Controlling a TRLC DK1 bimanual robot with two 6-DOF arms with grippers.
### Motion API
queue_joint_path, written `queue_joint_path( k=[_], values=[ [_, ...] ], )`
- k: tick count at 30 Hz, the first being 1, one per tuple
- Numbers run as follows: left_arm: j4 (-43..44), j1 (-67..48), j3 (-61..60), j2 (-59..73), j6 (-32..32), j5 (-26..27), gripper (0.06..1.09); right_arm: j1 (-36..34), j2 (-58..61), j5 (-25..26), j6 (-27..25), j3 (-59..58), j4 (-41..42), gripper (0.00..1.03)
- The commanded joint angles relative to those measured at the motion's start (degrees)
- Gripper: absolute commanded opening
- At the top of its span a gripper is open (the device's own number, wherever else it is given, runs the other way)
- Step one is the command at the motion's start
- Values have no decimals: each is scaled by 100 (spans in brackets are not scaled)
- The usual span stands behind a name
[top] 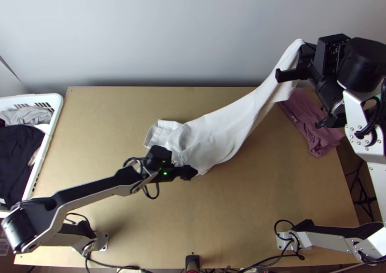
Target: Fold the t-shirt
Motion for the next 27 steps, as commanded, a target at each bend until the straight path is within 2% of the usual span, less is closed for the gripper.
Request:
queue_joint_path(
  k=[1, 5, 18, 22, 27],
  values=[
    [542, -447, 432, 691, -302, -278, 104, -69, -64, 80, -40, -27, -53, 3],
    [568, -535, 467, 841, -407, -339, 104, -200, -188, 97, -84, -194, -62, 3],
    [1210, -183, 458, 805, -724, -1157, 103, -236, -319, 88, -111, -546, -10, 3],
    [1201, -104, 484, 849, -820, -1086, 103, -236, -319, 88, -128, -599, 8, 3],
    [1086, -315, 467, 761, -987, -462, 103, -244, -302, 88, -163, -660, 70, 3]
  ],
)
